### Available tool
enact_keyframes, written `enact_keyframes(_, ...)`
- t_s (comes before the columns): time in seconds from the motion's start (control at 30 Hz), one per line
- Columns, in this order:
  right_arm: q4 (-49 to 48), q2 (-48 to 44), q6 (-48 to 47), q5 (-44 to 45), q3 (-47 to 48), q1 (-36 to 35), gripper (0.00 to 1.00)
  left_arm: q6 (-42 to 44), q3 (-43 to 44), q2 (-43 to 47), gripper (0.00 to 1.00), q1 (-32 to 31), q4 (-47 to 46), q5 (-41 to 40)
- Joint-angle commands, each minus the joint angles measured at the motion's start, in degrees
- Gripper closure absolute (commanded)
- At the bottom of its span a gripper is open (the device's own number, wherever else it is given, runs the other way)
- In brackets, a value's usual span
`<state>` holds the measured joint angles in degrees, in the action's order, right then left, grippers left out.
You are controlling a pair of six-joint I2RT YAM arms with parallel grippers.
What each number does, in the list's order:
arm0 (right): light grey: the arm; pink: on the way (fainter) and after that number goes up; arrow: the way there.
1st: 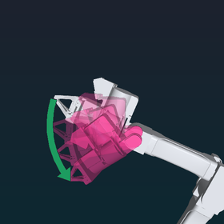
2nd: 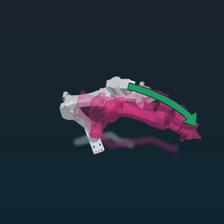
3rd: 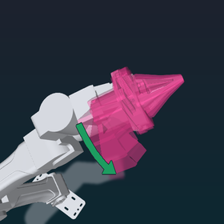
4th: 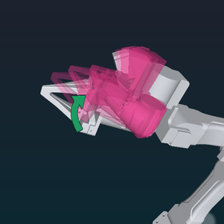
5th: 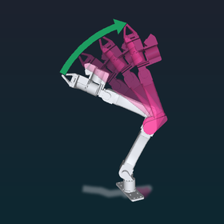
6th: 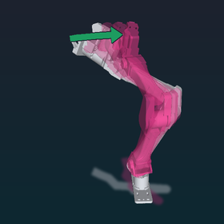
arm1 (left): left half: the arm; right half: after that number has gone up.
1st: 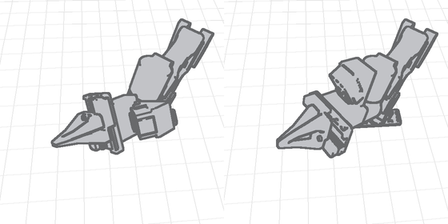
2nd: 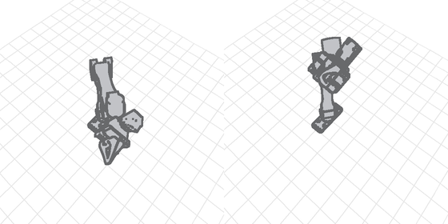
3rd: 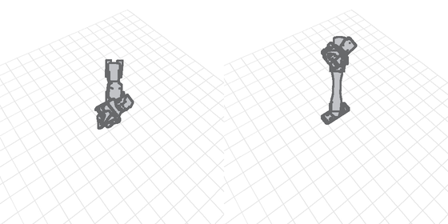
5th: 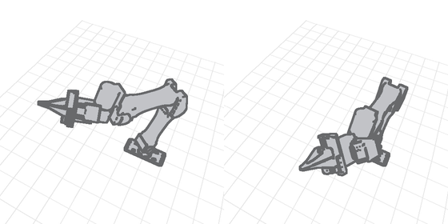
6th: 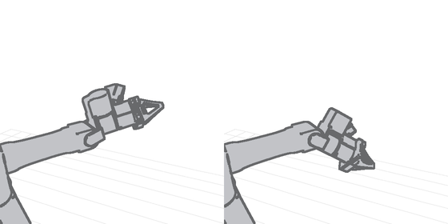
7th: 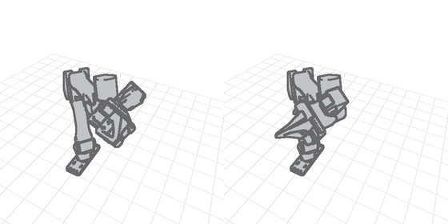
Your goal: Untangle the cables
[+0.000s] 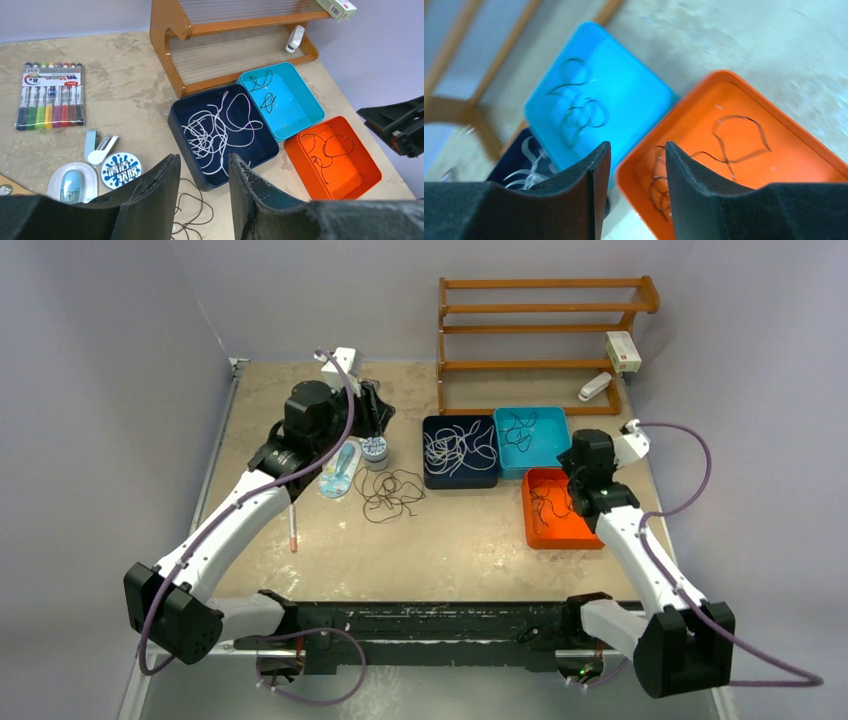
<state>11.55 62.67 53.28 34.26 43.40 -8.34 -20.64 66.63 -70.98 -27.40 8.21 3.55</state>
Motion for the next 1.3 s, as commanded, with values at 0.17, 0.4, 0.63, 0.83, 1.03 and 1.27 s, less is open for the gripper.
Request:
enact_keyframes(0.17,-27.71,-7.57,-29.15,-26.31,-3.48,-0.27,0.45,-7.05,-0.97,-0.98,0.60,0.33,0.42,-5.61)
enact_keyframes(0.4,-32.50,0.06,-32.06,-38.31,-0.80,-1.52,0.36,-14.63,-5.67,0.93,0.60,0.38,8.83,-16.11)
enact_keyframes(0.63,-35.12,5.25,-35.46,-39.93,1.15,-4.61,0.32,-20.44,-14.12,1.62,0.57,0.50,9.54,-16.84)
enact_keyframes(0.83,-35.50,7.11,-36.88,-40.67,2.05,-5.02,0.32,-21.95,-18.41,1.96,0.44,0.93,7.42,-18.81)
enact_keyframes(1.03,-35.76,8.13,-36.25,-41.73,2.30,-5.11,0.32,-21.80,-20.94,-0.95,0.49,1.37,3.77,-19.11)
enact_keyframes(1.27,-35.08,8.51,-36.07,-42.62,2.32,-5.20,0.32,-21.80,-24.06,-6.33,0.53,2.82,-2.83,-20.67)
